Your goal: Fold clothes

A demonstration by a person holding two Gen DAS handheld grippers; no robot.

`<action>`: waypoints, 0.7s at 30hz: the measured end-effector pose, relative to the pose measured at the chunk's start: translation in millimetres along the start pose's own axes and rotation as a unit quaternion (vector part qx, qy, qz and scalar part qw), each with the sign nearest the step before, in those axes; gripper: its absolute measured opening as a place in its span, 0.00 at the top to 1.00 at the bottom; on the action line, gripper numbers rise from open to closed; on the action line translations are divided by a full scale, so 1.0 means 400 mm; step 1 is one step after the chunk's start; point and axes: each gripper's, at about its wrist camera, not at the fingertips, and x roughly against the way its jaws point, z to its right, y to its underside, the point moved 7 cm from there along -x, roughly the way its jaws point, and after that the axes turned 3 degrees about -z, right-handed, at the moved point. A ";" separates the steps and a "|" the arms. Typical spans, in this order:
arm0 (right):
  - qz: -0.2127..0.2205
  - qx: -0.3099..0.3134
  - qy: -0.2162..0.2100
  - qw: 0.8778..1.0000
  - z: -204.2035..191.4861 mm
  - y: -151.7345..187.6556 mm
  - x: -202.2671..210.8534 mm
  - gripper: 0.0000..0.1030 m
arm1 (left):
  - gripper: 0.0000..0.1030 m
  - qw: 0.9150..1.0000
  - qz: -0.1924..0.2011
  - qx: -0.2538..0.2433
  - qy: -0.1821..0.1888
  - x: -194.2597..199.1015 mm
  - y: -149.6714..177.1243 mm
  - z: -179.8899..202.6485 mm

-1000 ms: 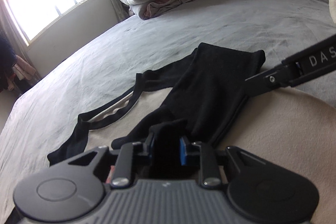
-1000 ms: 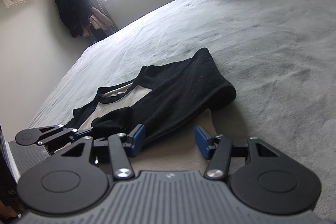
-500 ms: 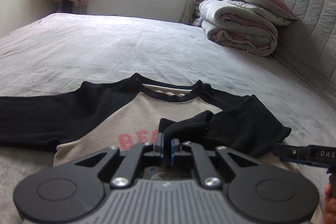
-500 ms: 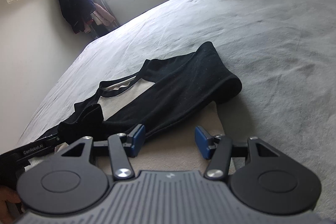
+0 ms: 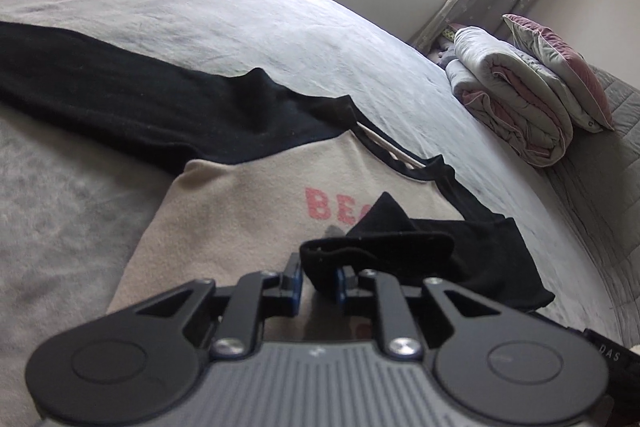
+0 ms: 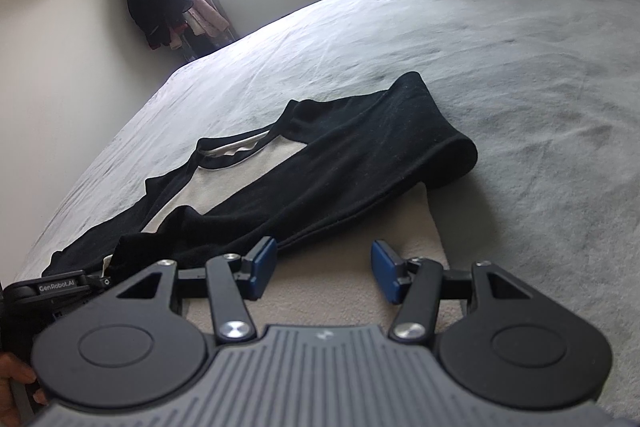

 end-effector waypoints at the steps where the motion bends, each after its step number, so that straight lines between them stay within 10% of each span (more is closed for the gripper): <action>1: 0.000 0.000 0.000 1.000 0.001 0.000 -0.001 0.45 | 0.72 1.000 0.006 -0.022 -0.012 0.001 -0.006 0.005; 9: -0.002 0.004 0.002 1.000 0.000 0.004 -0.008 0.45 | 0.65 0.994 0.039 -0.100 -0.036 0.012 -0.055 0.007; 21: 0.004 0.009 -0.021 1.000 0.002 -0.007 0.000 0.45 | 0.66 0.998 -0.013 0.034 0.044 -0.048 -0.072 -0.058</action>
